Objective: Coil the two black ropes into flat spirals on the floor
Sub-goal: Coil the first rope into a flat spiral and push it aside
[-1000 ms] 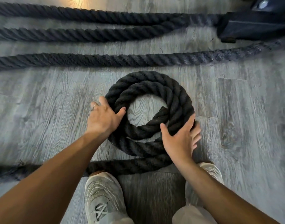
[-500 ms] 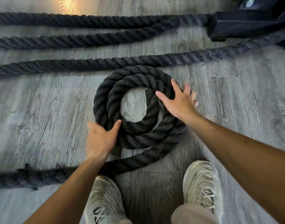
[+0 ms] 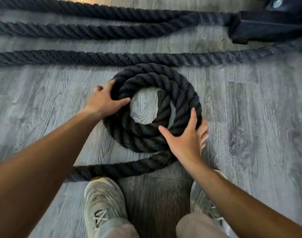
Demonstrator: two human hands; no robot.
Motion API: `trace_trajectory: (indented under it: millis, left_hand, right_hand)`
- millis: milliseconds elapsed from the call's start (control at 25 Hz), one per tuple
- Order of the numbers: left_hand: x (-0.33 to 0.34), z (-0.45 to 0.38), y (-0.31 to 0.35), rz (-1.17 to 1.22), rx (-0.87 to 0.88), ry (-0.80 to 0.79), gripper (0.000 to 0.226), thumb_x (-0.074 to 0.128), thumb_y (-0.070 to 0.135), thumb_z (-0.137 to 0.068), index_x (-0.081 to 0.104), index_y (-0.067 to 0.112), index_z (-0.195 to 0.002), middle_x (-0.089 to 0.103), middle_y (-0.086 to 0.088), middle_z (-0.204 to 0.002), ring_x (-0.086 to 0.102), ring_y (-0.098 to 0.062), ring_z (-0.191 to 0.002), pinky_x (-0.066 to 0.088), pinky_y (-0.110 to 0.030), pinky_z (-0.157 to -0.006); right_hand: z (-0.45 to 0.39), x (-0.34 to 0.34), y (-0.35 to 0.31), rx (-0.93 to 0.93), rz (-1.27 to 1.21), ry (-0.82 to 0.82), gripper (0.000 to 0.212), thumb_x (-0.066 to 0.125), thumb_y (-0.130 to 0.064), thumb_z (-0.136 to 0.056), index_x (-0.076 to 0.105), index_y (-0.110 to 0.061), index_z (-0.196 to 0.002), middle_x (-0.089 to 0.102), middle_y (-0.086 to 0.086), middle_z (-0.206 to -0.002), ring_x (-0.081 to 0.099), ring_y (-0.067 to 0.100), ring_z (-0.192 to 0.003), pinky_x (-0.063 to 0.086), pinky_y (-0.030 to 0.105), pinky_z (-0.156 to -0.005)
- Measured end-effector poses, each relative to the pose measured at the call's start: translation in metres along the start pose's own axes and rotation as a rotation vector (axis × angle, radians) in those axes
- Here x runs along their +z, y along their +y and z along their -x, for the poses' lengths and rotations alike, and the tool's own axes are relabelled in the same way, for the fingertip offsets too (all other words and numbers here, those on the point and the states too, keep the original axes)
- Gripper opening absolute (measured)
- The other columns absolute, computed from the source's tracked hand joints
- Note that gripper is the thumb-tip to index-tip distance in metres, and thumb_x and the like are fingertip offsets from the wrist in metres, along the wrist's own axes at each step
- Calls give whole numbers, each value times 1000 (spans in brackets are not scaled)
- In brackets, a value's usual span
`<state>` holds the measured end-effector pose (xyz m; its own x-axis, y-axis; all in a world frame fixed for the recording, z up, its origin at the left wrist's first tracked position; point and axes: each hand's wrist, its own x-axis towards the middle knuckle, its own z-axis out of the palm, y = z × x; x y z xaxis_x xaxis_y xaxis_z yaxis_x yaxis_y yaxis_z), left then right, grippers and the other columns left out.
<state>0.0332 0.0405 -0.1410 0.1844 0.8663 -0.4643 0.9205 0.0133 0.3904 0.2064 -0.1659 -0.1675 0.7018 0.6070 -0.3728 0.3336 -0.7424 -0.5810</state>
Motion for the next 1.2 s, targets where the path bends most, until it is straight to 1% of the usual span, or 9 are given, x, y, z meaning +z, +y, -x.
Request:
trace_trajectory:
  millis: [80, 240, 400, 520, 680, 840, 960, 1040, 1200]
  left_hand:
    - [6, -7, 0, -47, 32, -13, 88, 65, 64, -83, 18, 49, -156, 33, -18, -153, 45, -42, -134, 38, -47, -114]
    - [14, 4, -2, 44, -57, 36, 89, 69, 59, -82, 18, 48, -155, 31, -20, -153, 46, -46, -132, 40, -49, -111]
    - [49, 68, -5, 105, -272, 79, 100, 60, 63, -88, 5, 24, -161, 8, -34, -161, 24, -51, -145, 25, -53, -116]
    - [58, 102, -10, 175, -348, 39, 106, 59, 70, -84, 12, 11, -158, 12, -37, -156, 29, -53, -142, 27, -51, -116]
    - [13, 54, -27, 197, -299, 155, 87, 58, 68, -86, 32, 10, -144, 27, -29, -152, 35, -49, -139, 29, -54, -116]
    - [-15, -5, -35, 250, -170, 81, 77, 64, 50, -92, 32, 19, -155, 38, -21, -154, 44, -38, -138, 36, -47, -115]
    - [-2, -16, -42, 305, -53, 98, 50, 66, 40, -94, 60, 18, -138, 67, -9, -130, 63, -26, -117, 49, -40, -104]
    - [3, -14, -53, 337, -96, 127, 39, 70, 40, -91, 70, 17, -123, 74, -5, -113, 69, -23, -105, 54, -39, -98]
    - [12, 31, -68, 148, -206, 142, 47, 68, 57, -84, 74, 11, -92, 75, -11, -84, 73, -32, -83, 59, -42, -81]
  right_hand:
    - [11, 5, 10, 57, -100, -13, 112, 77, -63, -75, 9, -39, -161, -5, 4, -167, 2, 41, -151, 11, 53, -121]
    - [-12, -4, 19, -57, -147, -43, 102, 79, -51, -80, 18, -39, -161, 4, 0, -164, 4, 34, -150, 18, 49, -121]
    - [-80, -39, 0, -225, -15, -211, 97, 86, -41, -77, 33, -37, -158, 17, -6, -166, 15, 24, -153, 20, 45, -124]
    - [-106, -49, -18, -336, 13, -190, 91, 88, -40, -75, 43, -31, -153, 31, -3, -162, 29, 22, -149, 23, 36, -122]
    - [-61, -33, -7, -135, -139, 35, 88, 77, -52, -82, 33, -32, -156, 26, 0, -158, 22, 25, -145, 27, 44, -116]
    - [7, -4, 12, 185, -229, 10, 99, 70, -52, -88, 10, -28, -162, 22, 10, -153, 19, 37, -146, 28, 52, -116]
    - [5, 1, 14, 151, -197, 1, 97, 64, -52, -92, 5, -24, -163, 21, 11, -153, 20, 39, -146, 30, 51, -114]
    - [-12, -5, 10, 105, -172, -17, 94, 63, -49, -94, 5, -23, -163, 20, 8, -155, 16, 38, -148, 27, 50, -117]
    - [-65, -28, -8, -37, -111, -41, 84, 69, -40, -93, 24, -26, -162, 30, 5, -154, 29, 28, -144, 31, 43, -115]
